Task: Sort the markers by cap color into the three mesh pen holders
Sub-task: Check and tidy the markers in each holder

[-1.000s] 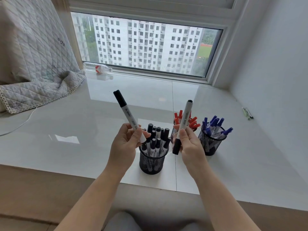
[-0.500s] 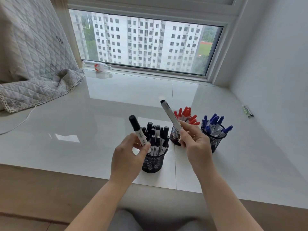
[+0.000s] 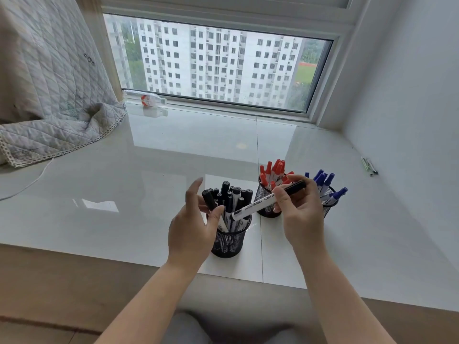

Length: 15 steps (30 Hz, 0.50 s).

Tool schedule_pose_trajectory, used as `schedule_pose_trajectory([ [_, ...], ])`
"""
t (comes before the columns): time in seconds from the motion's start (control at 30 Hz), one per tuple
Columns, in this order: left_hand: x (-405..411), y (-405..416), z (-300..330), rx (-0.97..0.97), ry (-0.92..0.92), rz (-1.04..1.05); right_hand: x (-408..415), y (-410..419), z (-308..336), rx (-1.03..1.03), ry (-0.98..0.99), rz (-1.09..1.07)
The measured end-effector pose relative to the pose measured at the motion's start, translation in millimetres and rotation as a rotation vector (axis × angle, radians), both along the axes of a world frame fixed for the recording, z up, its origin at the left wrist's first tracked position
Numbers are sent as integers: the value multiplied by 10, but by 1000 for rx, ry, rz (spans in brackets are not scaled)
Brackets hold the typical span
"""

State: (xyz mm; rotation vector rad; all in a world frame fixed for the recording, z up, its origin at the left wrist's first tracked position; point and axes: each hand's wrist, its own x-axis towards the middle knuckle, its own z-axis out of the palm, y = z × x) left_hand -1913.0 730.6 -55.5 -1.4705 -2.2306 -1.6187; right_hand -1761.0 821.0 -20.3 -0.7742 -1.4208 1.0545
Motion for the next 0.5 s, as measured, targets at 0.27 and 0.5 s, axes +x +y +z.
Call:
schedule_pose_trajectory([
  [0.27,-9,-28,-175,0,171,-8,-104,-86,-166,322,-360,-19],
  [0.5,13,-31,-295,40,173,0,-169,-121,-145,417,-555,-40],
])
